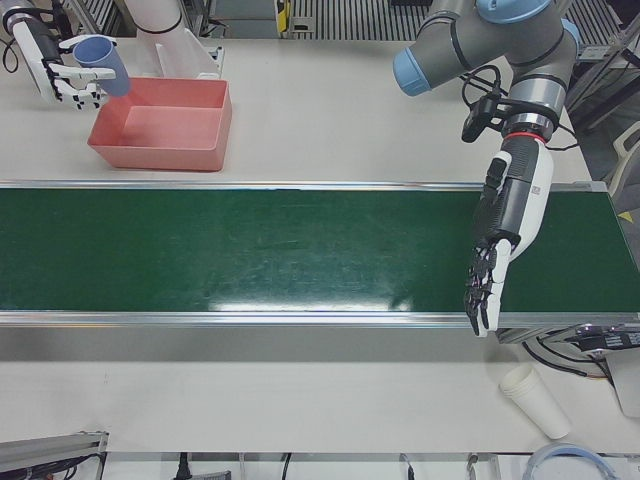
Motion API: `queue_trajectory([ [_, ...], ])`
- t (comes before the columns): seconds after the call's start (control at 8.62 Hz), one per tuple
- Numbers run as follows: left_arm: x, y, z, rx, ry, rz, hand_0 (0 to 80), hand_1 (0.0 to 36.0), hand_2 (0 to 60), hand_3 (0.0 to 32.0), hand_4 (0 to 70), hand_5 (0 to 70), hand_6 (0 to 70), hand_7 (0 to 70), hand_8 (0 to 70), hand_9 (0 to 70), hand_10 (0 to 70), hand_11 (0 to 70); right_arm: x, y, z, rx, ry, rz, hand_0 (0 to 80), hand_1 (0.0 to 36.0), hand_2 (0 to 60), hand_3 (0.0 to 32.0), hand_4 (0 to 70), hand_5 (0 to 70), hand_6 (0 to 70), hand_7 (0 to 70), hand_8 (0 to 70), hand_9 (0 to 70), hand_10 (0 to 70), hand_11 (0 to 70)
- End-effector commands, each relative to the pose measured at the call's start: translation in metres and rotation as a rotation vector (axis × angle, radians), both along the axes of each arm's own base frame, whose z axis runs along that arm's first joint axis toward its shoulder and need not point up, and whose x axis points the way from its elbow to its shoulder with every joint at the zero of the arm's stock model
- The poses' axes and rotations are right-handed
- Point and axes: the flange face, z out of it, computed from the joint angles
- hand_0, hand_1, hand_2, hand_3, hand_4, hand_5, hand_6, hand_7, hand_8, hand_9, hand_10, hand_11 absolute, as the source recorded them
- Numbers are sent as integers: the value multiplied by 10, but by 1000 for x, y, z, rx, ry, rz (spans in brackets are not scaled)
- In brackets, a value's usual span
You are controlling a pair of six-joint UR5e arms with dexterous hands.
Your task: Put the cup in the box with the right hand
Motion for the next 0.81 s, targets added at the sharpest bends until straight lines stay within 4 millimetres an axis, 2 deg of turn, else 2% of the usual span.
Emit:
queue_trajectory([
  [0.0, 0, 0, 1, -2, 1, 1, 0, 0, 0, 0, 0, 0, 0, 0, 0, 0, 0, 0, -11, 7, 5, 1, -6, -11, 641, 160, 0, 0, 329, 74, 56, 162, 104, 152, 30, 64],
  [0.12, 0, 0, 1, -1, 0, -1, 0, 0, 0, 0, 0, 0, 0, 0, 0, 0, 0, 0, -12, 7, 5, 0, -7, -12, 593, 118, 6, 0, 298, 64, 59, 191, 117, 177, 26, 53],
  [0.23, 0, 0, 1, -1, 0, -1, 0, 0, 0, 0, 0, 0, 0, 0, 0, 0, 0, 0, -12, 7, 5, 0, -7, -12, 560, 68, 0, 0, 295, 54, 60, 208, 124, 192, 23, 44],
  [0.35, 0, 0, 1, -1, 0, 1, 0, 0, 0, 0, 0, 0, 0, 0, 0, 0, 0, 0, -12, 7, 5, 0, -9, -13, 518, 89, 17, 0, 242, 50, 60, 217, 129, 201, 20, 39],
  [0.46, 0, 0, 1, -1, 0, -1, 0, 0, 0, 0, 0, 0, 0, 0, 0, 0, 0, 0, -11, 7, 6, -1, -8, -13, 531, 68, 6, 0, 283, 51, 64, 233, 136, 213, 26, 49],
  [0.58, 0, 0, 1, -1, 0, -1, 0, 0, 0, 0, 0, 0, 0, 0, 0, 0, 0, 0, -11, 6, 5, -1, -13, -14, 511, 92, 30, 0, 252, 50, 66, 243, 140, 220, 29, 53],
  [0.7, -1, 0, 0, 0, 0, -1, 0, 0, 0, 0, 0, 0, 0, 0, 0, 0, 0, 0, -1, -3, 1, -3, -31, 4, 506, 89, 35, 0, 253, 50, 68, 251, 144, 227, 36, 61],
])
